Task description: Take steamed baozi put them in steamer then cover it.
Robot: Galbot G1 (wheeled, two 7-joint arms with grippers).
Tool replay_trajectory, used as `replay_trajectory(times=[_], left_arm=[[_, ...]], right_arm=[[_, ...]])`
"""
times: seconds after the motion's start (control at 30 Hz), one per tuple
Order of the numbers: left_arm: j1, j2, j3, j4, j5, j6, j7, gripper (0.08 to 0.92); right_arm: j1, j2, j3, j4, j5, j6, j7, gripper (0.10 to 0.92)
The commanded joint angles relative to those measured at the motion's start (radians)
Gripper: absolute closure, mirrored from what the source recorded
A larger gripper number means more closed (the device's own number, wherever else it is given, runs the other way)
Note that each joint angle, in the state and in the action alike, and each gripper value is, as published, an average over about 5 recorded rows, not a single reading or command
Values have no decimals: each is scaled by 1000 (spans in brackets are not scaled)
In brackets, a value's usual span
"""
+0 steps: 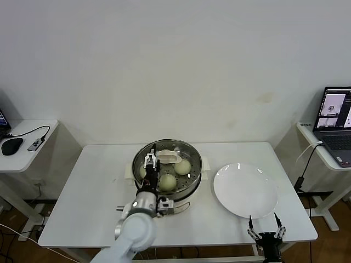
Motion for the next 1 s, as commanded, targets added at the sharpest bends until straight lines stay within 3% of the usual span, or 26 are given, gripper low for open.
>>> replay_trajectory(times=[0.03, 0.1, 0.2, 0.3, 0.4, 0.6, 1.0], left_arm=[[321, 83, -197, -368, -317, -23, -138, 193], [421, 85, -285, -405, -492, -65, -235, 182], [566, 76, -447, -383, -831, -256, -404, 178], [661, 32, -596, -279, -1162, -531, -437, 177], [708, -5, -669, -168, -1361, -684, -449, 177], [790, -21, -635, -100, -1557, -730, -477, 177], [820, -78, -587, -50, -1591, -782, -453, 177]], right_arm=[[-10, -15, -5, 16, 8, 11, -4, 203], [-13, -23, -7, 25, 20, 17, -6, 203], [-15, -30, -11, 41, 32, 17, -13, 203], [-17, -34, -15, 53, 37, 13, -20, 203], [-27, -44, -20, 60, 46, 13, -27, 203], [-64, -80, -15, 84, 88, 11, -58, 203], [-125, -130, 13, 152, 227, -43, -151, 203]])
